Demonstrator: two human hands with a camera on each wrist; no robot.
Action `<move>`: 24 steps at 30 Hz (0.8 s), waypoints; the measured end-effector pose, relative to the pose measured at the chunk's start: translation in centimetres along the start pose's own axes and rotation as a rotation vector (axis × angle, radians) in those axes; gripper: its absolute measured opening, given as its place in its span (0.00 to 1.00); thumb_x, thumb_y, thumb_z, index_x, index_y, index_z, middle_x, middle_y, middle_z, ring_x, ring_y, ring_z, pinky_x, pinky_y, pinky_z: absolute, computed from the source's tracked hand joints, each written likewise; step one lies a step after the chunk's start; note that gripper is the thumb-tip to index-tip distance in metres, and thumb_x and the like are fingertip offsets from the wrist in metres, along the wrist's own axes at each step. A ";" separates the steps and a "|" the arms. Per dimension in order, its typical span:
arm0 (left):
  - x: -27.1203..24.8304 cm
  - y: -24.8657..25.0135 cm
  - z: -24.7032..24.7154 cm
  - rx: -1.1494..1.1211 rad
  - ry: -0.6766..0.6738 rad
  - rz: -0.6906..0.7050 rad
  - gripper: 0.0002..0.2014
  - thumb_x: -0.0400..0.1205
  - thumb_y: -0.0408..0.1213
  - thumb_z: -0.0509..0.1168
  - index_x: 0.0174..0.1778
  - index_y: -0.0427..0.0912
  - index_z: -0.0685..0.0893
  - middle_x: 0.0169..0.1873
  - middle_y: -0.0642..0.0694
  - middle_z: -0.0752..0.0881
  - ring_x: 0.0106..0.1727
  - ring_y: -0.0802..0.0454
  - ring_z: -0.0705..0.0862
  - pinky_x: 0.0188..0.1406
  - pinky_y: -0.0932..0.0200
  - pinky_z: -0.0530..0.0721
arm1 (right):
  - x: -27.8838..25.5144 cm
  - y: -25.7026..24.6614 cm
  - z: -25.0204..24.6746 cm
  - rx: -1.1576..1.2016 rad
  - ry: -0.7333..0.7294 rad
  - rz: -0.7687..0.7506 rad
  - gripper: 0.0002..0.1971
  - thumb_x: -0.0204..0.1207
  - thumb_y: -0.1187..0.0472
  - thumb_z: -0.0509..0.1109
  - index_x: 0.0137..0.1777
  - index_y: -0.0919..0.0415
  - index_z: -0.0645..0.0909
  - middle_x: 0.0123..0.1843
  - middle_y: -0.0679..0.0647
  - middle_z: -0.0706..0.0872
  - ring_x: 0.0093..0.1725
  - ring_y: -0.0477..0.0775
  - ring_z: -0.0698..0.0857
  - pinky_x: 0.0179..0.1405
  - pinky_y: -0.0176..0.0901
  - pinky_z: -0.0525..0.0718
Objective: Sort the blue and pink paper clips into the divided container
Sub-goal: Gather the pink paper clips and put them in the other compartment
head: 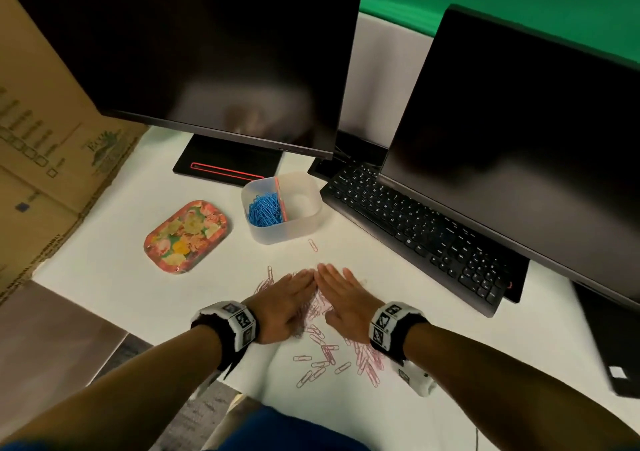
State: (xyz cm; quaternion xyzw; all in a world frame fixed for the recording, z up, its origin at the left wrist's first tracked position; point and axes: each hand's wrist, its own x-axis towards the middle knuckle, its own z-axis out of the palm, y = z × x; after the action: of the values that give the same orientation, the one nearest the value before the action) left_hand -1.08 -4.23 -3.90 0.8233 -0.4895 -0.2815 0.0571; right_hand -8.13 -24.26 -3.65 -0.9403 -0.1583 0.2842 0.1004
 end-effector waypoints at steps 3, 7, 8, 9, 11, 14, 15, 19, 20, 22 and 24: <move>-1.7 -0.4 0.3 0.020 0.061 0.122 0.36 0.80 0.41 0.56 0.85 0.44 0.50 0.85 0.44 0.49 0.86 0.48 0.45 0.84 0.54 0.40 | -2.1 0.0 1.0 -0.034 -0.007 -0.077 0.36 0.81 0.50 0.47 0.84 0.60 0.36 0.85 0.55 0.33 0.84 0.52 0.32 0.85 0.54 0.39; -3.7 -1.8 0.5 -0.069 0.216 -0.200 0.42 0.77 0.59 0.45 0.84 0.42 0.42 0.82 0.44 0.38 0.84 0.46 0.37 0.84 0.42 0.50 | -6.4 1.7 2.3 0.141 0.196 0.100 0.37 0.81 0.44 0.43 0.84 0.58 0.34 0.85 0.52 0.30 0.83 0.49 0.29 0.85 0.56 0.41; -4.2 -2.2 0.6 -0.116 0.199 -0.324 0.46 0.77 0.65 0.45 0.83 0.41 0.37 0.81 0.43 0.34 0.83 0.45 0.34 0.84 0.42 0.47 | -7.7 2.1 3.0 0.183 0.247 0.209 0.38 0.81 0.39 0.42 0.84 0.58 0.32 0.84 0.53 0.29 0.83 0.49 0.28 0.84 0.57 0.41; -4.6 -2.2 0.7 -0.136 0.150 -0.390 0.49 0.77 0.70 0.47 0.83 0.41 0.34 0.81 0.41 0.31 0.83 0.44 0.32 0.84 0.43 0.42 | -9.1 2.4 3.9 0.216 0.273 0.321 0.42 0.79 0.32 0.39 0.83 0.57 0.29 0.84 0.53 0.27 0.82 0.50 0.27 0.84 0.58 0.40; -5.3 -1.6 1.1 -0.105 0.059 -0.351 0.57 0.72 0.78 0.49 0.80 0.44 0.26 0.79 0.41 0.25 0.81 0.44 0.26 0.82 0.42 0.36 | -11.8 2.4 5.7 0.258 0.249 0.465 0.51 0.72 0.22 0.39 0.81 0.58 0.24 0.82 0.55 0.23 0.81 0.52 0.25 0.83 0.57 0.34; -5.7 0.2 1.6 -0.053 -0.006 -0.188 0.69 0.60 0.86 0.53 0.78 0.45 0.21 0.76 0.44 0.19 0.78 0.45 0.20 0.80 0.39 0.29 | -14.3 1.1 7.2 0.269 0.111 0.543 0.65 0.61 0.15 0.48 0.78 0.59 0.18 0.79 0.54 0.17 0.79 0.53 0.20 0.81 0.56 0.28; -5.5 0.7 1.9 -0.021 -0.020 -0.150 0.71 0.57 0.86 0.54 0.77 0.45 0.20 0.76 0.44 0.18 0.78 0.46 0.19 0.78 0.38 0.27 | -14.4 0.6 7.4 0.262 0.075 0.545 0.67 0.58 0.14 0.50 0.77 0.59 0.17 0.78 0.53 0.15 0.78 0.54 0.18 0.81 0.58 0.28; -3.1 2.4 3.0 0.062 -0.008 -0.080 0.74 0.55 0.88 0.54 0.79 0.40 0.25 0.77 0.40 0.20 0.78 0.45 0.19 0.76 0.38 0.25 | -11.9 -1.2 6.8 0.241 0.072 0.503 0.71 0.53 0.12 0.53 0.78 0.59 0.19 0.78 0.55 0.15 0.78 0.56 0.18 0.80 0.64 0.28; -2.4 2.7 3.1 0.058 0.014 -0.079 0.73 0.57 0.87 0.54 0.80 0.39 0.27 0.78 0.39 0.22 0.79 0.45 0.20 0.76 0.38 0.24 | -10.9 -1.5 6.4 0.217 0.074 0.486 0.71 0.54 0.12 0.52 0.78 0.60 0.20 0.79 0.57 0.16 0.79 0.58 0.20 0.80 0.65 0.29; -1.3 3.2 2.8 0.068 -0.002 -0.087 0.70 0.60 0.86 0.52 0.82 0.37 0.32 0.80 0.37 0.28 0.82 0.43 0.27 0.77 0.38 0.27 | -9.0 -2.2 5.6 0.147 0.063 0.448 0.70 0.55 0.13 0.51 0.79 0.61 0.21 0.79 0.61 0.19 0.80 0.62 0.22 0.80 0.67 0.31; -0.5 3.6 2.4 0.066 -0.047 -0.095 0.66 0.64 0.85 0.50 0.84 0.34 0.44 0.83 0.33 0.42 0.84 0.36 0.44 0.77 0.37 0.37 | -7.3 -2.6 4.9 0.096 0.062 0.403 0.69 0.56 0.13 0.50 0.80 0.63 0.23 0.80 0.63 0.22 0.81 0.65 0.25 0.79 0.67 0.31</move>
State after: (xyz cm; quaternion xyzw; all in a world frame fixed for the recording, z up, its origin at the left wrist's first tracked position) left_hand -5.28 -5.20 -4.32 0.8401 -0.4603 -0.2869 0.0048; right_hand -17.26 -23.93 -3.29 -0.9553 0.0501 0.2769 0.0910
